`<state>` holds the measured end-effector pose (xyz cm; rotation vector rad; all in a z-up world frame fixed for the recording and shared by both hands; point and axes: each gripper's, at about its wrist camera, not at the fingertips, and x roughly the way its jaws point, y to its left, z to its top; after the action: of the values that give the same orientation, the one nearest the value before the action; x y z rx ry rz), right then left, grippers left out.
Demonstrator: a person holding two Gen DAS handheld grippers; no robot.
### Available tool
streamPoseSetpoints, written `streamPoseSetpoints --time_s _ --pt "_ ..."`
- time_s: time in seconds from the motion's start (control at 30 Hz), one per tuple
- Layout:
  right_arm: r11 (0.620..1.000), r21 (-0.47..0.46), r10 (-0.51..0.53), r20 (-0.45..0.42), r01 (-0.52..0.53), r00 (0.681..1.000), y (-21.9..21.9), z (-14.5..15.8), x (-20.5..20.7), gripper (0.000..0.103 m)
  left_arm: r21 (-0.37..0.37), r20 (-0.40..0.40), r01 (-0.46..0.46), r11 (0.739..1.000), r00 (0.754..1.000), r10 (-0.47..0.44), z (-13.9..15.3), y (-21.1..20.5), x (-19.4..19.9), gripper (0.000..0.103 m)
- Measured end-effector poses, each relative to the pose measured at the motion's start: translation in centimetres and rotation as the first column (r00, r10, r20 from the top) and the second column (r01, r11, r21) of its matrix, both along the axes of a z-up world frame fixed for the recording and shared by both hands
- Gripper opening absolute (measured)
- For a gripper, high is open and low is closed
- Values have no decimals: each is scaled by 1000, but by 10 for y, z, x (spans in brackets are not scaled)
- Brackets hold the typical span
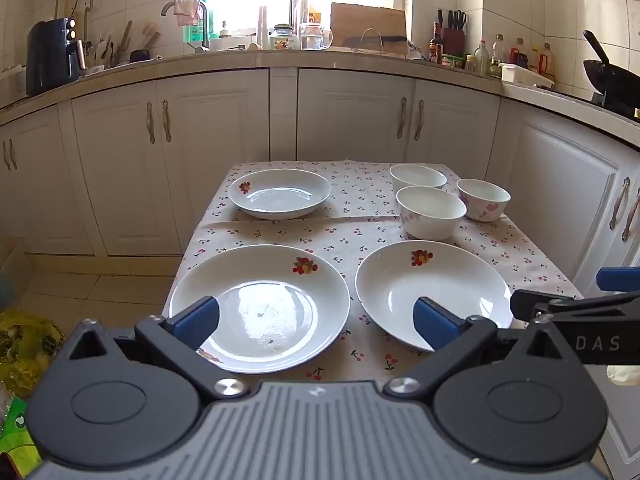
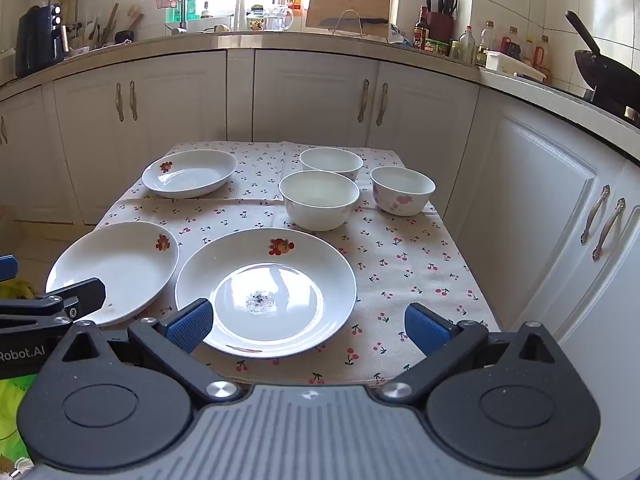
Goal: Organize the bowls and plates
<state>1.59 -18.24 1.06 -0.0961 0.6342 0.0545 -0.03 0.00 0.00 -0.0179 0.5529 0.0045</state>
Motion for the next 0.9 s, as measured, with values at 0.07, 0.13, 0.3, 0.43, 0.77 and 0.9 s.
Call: streamPoseSetpoints --time_s 0.07,0.13,0.3,0.43,0.77,0.9 --pt "1000 0 1 -4 -1 1000 1 -1 1 103 3 -3 -4 1000 1000 4 0 -1 0 102" --pt "1000 -1 0 -9 0 1000 3 -3 2 103 7 -9 -7 1000 1000 7 -1 -3 0 102" --pt "1000 5 0 3 0 1000 1 2 -1 103 -7 -2 -4 1000 1000 4 5 -2 -1 102" --pt "1000 10 -1 0 1 1000 0 2 0 103 -8 0 -2 1000 1000 2 4 -1 -1 102" --pt "1000 -3 -6 13 7 1000 1 2 -2 103 -17 3 5 1000 1000 -5 6 1 -2 102" --pt "1000 -6 -8 13 8 1000 1 3 -3 103 -20 2 4 1000 1000 -4 7 0 -3 102"
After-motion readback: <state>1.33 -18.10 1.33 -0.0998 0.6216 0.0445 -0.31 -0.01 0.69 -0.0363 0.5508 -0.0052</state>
